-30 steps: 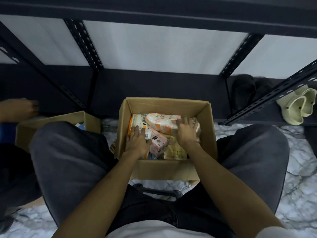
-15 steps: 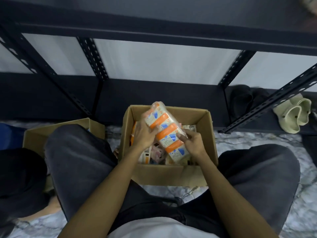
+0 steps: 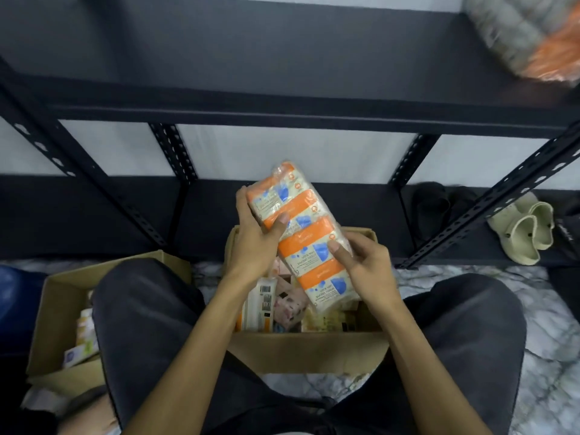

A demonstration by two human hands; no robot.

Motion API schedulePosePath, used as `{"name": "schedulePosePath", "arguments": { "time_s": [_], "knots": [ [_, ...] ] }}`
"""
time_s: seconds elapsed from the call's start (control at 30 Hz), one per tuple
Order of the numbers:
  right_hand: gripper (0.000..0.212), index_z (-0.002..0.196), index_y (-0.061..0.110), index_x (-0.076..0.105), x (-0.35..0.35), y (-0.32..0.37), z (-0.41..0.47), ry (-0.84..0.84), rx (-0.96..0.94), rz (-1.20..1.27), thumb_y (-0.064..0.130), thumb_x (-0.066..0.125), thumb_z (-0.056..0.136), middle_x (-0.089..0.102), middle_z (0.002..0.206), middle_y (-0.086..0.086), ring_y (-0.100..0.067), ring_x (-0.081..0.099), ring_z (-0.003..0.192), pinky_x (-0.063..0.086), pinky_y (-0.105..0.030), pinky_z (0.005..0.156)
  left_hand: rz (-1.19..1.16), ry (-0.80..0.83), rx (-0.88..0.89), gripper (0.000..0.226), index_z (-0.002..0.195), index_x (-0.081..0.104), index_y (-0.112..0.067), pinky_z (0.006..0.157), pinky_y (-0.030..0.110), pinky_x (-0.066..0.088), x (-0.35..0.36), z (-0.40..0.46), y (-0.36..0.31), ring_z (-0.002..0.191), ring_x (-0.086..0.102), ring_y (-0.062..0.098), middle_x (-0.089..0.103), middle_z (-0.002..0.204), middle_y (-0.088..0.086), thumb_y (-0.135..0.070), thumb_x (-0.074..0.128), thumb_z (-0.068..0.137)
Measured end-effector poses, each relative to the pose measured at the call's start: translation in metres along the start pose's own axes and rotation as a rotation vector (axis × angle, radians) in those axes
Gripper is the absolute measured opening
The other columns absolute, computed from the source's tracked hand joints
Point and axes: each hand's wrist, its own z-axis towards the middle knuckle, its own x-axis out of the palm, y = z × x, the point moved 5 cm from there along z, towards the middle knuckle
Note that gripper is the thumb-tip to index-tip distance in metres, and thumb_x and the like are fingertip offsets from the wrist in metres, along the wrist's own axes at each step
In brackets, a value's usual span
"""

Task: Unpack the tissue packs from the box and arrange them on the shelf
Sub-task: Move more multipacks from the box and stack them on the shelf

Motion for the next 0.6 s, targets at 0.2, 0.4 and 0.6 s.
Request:
{"name": "schedulePosePath", "arguments": {
  "time_s": [0.2, 0.4, 0.6],
  "knots": [
    [0.018, 0.110, 0.015, 0.070, -0.014, 0.092, -0.004, 0.049, -0.140, -0.030, 0.025, 0.062, 0.098, 0.079, 0.094, 0.003, -0.018, 0.077, 0.082, 0.063, -0.032, 0.067, -0.008, 0.057, 0.118, 0.099, 0.151, 0.017, -0.046, 0.074, 0.050, 0.063, -0.011, -0.011, -0.102, 0.096, 0.075, 0.016, 0.072, 0.110, -0.003, -0.038, 0.084, 0.079],
    [0.025, 0.102, 0.016, 0.070, -0.025, 0.176, 0.017, 0.008, -0.329, -0.176, 0.034, 0.052, 0.103, 0.078, 0.088, 0.002, -0.017, 0.076, 0.077, 0.061, -0.040, 0.067, 0.006, -0.035, 0.256, 0.071, 0.128, 0.038, -0.029, 0.067, 0.039, 0.064, -0.021, 0.001, -0.196, 0.091, 0.075, 0.014, 0.068, 0.113, 0.001, -0.037, 0.087, 0.076],
    [0.038, 0.091, 0.008, 0.067, -0.040, 0.231, 0.084, -0.064, -0.425, -0.428, 0.039, 0.049, 0.104, 0.075, 0.080, -0.007, -0.022, 0.073, 0.071, 0.058, -0.051, 0.068, 0.240, -0.129, 0.316, 0.073, 0.121, 0.047, -0.023, 0.073, 0.022, 0.052, -0.025, 0.048, -0.255, 0.098, 0.064, 0.001, 0.064, 0.111, -0.014, -0.055, 0.087, 0.069]
  ]
}}
